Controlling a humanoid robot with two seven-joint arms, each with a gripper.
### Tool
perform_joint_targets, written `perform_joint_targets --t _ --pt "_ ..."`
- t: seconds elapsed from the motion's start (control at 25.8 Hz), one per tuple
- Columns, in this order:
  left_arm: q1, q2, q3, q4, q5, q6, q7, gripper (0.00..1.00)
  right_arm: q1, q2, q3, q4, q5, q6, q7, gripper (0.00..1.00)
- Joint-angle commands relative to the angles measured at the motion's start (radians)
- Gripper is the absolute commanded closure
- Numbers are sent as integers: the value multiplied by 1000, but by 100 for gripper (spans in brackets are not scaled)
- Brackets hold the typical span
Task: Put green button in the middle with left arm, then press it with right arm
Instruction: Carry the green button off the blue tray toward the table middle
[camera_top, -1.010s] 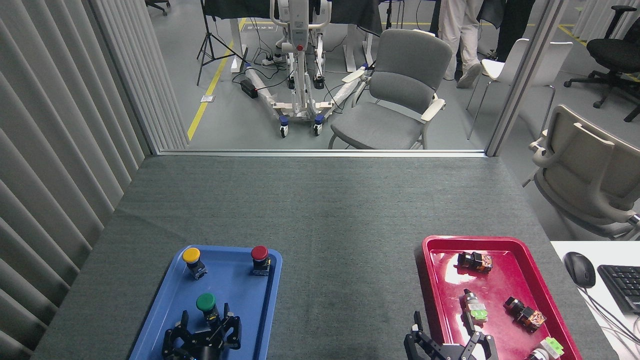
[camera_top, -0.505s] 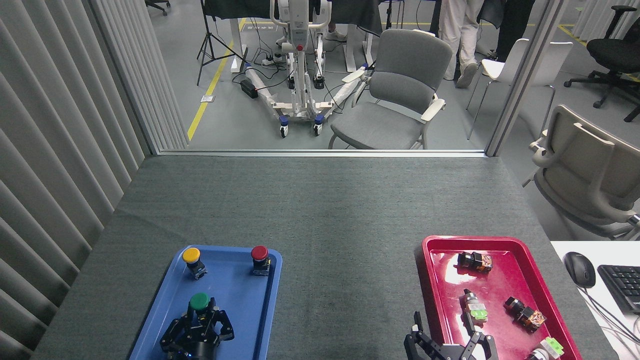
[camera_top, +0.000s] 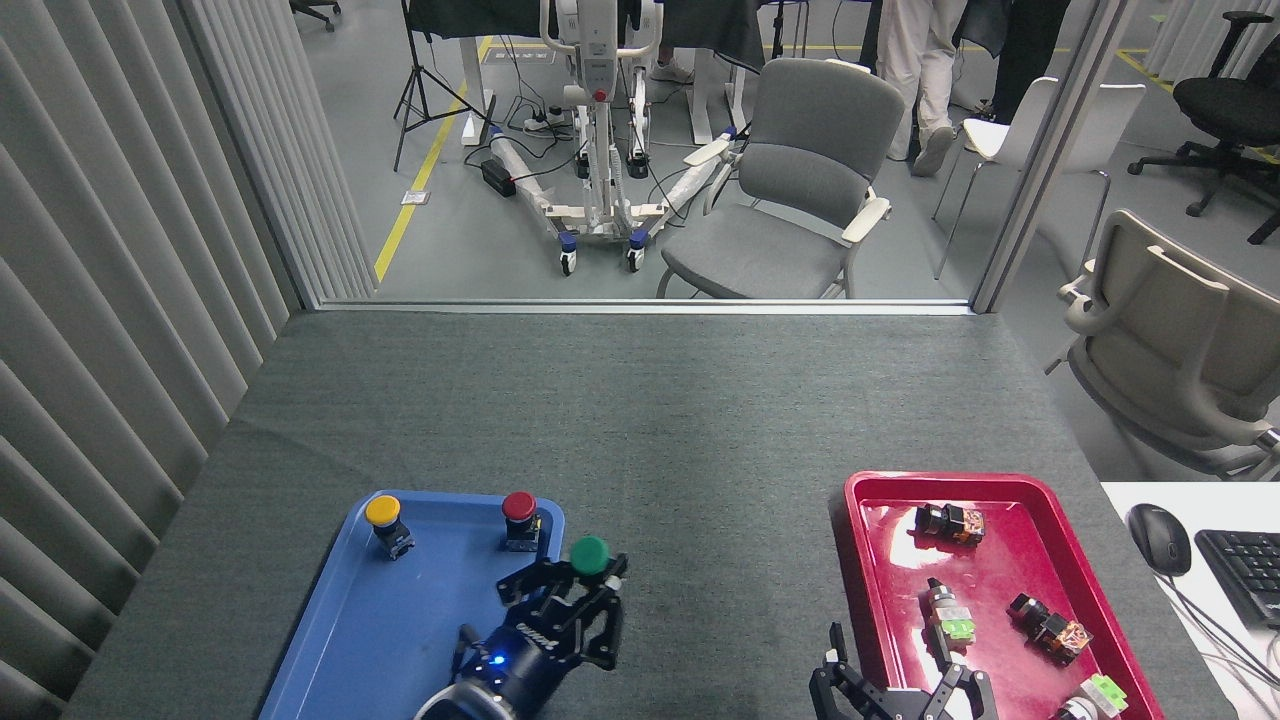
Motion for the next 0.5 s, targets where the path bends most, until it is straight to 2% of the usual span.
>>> perform_joint_targets --t 0.0,0.16,0.31,0.35,0.39,0.43,0.47 --pt "-109 -69 -122 143 -3 -17 -41 100 0 0 2 0 0 4 0 1" --pt "-157 -154 -148 329 -49 -14 -59 100 0 0 2 0 0 4 0 1" --pt "-186 -219 -153 430 -63 12 -61 100 0 1 2 2 0 4 0 1" --pt "-195 -226 -154 450 -63 15 -59 97 0 1 2 3 0 4 0 1" --pt "-197 -233 -154 465 -61 17 -56 84 0 1 2 3 0 4 0 1" --pt "-197 -236 -154 473 -63 17 -47 55 0 3 3 5 -2 4 0 1" --pt "-194 -235 -156 473 -63 20 -44 20 0 4 6 6 0 2 -2 1"
